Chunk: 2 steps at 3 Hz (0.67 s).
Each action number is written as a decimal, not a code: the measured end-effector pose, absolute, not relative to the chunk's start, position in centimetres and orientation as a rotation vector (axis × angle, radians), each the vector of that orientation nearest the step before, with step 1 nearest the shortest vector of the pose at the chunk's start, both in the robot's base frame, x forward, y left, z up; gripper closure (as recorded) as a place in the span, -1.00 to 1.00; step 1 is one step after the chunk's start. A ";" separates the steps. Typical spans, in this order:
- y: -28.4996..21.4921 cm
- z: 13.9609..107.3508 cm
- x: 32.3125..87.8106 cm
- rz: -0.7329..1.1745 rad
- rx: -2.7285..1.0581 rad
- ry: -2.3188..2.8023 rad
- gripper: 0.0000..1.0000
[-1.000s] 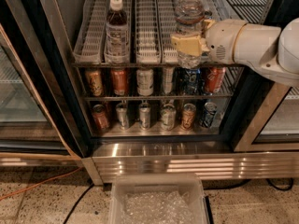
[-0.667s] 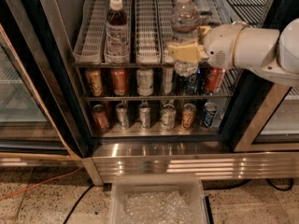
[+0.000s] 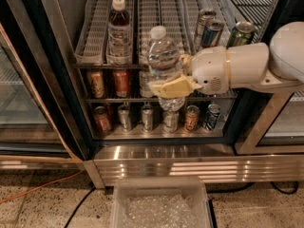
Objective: Pick water bottle from top shelf of fridge
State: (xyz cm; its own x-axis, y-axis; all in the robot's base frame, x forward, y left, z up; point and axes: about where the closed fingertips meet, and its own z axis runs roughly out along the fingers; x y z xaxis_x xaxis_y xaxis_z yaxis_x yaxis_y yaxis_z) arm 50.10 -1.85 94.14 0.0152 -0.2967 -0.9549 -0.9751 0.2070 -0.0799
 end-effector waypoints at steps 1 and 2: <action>0.4 93.7 45.4 0.979 -1.427 1.420 1.00; 2.1 93.6 40.2 1.123 -1.559 1.339 1.00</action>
Offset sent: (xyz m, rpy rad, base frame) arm -0.1503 0.0494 -0.0059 -0.0028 0.1077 0.5207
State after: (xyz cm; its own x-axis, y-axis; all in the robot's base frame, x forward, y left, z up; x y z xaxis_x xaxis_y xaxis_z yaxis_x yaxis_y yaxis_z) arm 40.19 2.08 93.60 0.0553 -0.3021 -0.9517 -0.9898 -0.1420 -0.0124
